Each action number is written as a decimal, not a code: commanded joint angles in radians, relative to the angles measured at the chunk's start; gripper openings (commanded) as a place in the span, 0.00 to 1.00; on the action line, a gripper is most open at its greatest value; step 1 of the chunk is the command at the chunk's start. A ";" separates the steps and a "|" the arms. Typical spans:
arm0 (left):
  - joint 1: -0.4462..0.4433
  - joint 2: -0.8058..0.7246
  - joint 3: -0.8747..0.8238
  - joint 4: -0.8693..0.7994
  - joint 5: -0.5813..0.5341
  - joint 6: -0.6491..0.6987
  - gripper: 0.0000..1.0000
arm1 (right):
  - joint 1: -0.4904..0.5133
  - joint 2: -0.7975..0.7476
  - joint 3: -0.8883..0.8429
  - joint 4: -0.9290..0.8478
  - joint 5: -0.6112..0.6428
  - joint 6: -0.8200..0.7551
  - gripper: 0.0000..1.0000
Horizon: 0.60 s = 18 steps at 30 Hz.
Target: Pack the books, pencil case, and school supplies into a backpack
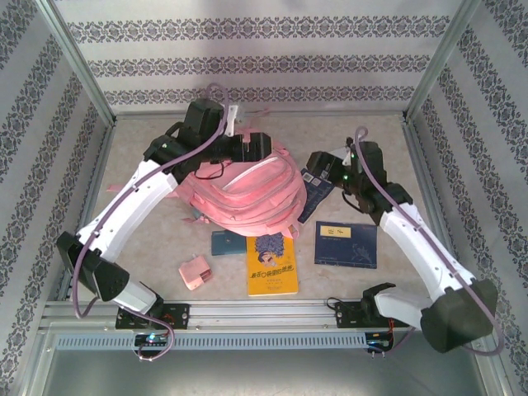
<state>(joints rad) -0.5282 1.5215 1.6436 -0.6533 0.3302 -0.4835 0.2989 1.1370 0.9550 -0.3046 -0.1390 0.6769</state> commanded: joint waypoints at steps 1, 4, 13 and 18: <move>0.006 0.035 -0.075 -0.057 -0.012 0.115 1.00 | 0.001 -0.015 -0.077 0.070 -0.132 0.083 0.94; 0.005 0.096 -0.078 -0.062 0.006 0.144 1.00 | 0.001 -0.029 -0.128 0.068 -0.163 0.077 0.95; 0.043 0.244 -0.021 -0.109 0.071 0.224 1.00 | 0.037 0.015 -0.125 0.050 -0.302 0.034 0.98; 0.052 0.304 0.016 -0.143 0.196 0.272 0.94 | 0.070 0.021 -0.110 0.018 -0.295 0.004 0.98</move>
<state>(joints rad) -0.4820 1.8042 1.6150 -0.7513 0.4244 -0.2752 0.3550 1.1484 0.8162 -0.2687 -0.4084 0.7116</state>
